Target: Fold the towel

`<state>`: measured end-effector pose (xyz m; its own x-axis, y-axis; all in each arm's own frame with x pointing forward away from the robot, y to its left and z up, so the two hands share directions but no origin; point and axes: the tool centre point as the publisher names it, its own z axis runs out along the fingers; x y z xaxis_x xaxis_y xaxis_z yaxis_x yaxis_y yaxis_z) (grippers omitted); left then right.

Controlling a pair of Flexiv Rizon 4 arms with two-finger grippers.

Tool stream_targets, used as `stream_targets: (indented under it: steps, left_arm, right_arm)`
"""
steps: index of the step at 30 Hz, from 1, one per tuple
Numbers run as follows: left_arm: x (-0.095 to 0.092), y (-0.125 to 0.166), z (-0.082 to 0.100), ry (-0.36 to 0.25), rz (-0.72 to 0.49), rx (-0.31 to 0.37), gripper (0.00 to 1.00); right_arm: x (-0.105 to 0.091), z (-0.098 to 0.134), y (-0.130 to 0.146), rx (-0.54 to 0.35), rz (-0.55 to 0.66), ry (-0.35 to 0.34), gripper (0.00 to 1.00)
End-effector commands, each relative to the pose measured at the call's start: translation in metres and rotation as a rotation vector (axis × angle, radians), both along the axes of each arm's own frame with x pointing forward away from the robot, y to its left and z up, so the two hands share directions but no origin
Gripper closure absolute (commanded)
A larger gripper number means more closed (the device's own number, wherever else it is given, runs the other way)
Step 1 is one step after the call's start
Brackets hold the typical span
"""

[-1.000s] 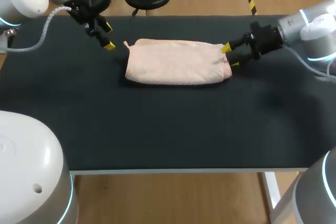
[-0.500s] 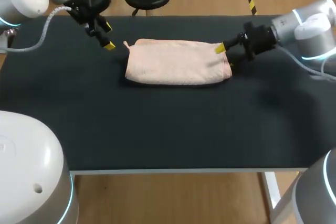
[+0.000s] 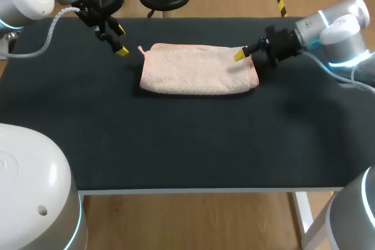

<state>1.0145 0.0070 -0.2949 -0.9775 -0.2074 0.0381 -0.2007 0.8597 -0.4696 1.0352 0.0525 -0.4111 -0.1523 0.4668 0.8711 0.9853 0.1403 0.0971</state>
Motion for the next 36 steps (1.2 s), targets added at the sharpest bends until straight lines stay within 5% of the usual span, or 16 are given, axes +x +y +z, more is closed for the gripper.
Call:
stream_targets:
  steps: [1,17,27,36]
  left_arm:
    - [0.0,0.0,-0.001,-0.002,-0.001,-0.004,0.0]
    - [0.0,0.0,-0.001,-0.002,-0.001,-0.004,0.0]
    - [0.0,0.0,-0.001,-0.002,-0.001,-0.004,0.0]
    - [0.0,0.0,-0.001,-0.002,-0.001,-0.004,0.0]
  right_arm:
    - [0.0,0.006,-0.001,-0.035,-0.048,0.013,1.0]
    - [0.016,0.051,0.028,0.069,-0.124,0.128,1.0]
    - [0.019,0.093,0.091,0.158,-0.02,0.091,1.0]
    - [0.019,0.1,0.167,0.209,0.073,0.053,1.0]
